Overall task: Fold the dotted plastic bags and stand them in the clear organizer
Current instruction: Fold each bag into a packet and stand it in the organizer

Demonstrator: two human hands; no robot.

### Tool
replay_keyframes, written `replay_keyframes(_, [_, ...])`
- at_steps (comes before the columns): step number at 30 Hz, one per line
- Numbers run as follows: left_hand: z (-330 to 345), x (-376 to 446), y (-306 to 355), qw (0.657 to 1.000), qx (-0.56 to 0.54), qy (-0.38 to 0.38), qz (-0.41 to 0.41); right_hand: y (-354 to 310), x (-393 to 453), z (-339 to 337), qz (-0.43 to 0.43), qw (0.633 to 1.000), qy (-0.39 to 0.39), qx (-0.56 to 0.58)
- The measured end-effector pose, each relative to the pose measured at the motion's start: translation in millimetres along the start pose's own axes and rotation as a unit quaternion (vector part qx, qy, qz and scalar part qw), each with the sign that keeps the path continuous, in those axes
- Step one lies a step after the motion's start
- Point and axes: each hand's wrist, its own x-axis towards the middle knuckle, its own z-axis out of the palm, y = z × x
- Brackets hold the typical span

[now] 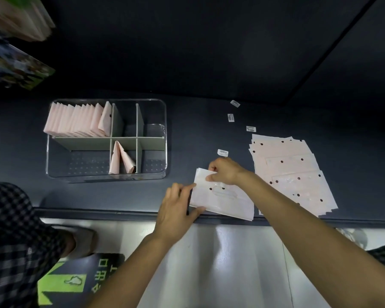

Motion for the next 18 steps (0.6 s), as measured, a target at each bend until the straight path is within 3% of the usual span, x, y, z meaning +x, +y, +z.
replay_keyframes(2, [1.9, -7.8, 4.9, 0.993, 0.08, 0.035, 0.073, 0.2, 1.2, 1.4, 0.006, 1.0, 0.003, 0.0])
replay_keyframes(5, [11.2, -19.9, 12.0, 0.968, 0.176, -0.006, 0.179, -0.2, 3.0, 2.9, 0.014, 1.0, 0.011, -0.012])
replay_keyframes(11, [26.1, -35.1, 4.0, 0.944, 0.272, -0.138, 0.129, -2.0, 4.3, 4.2, 0.023, 0.999, 0.012, -0.025])
replay_keyframes(14, [30.4, -35.9, -0.9, 0.938, 0.283, -0.152, 0.133, -3.6, 1.0, 5.2, 0.026, 0.999, 0.021, -0.027])
replay_keyframes(16, [31.9, -36.6, -1.2, 0.935, 0.291, -0.156, 0.127, -5.0, -8.3, 9.3, 0.017, 0.995, 0.09, -0.03])
replay_keyframes(18, [32.8, -36.6, -1.5, 0.932, 0.297, -0.159, 0.13, -6.4, -28.2, 22.6, -0.029, 0.974, 0.219, -0.056])
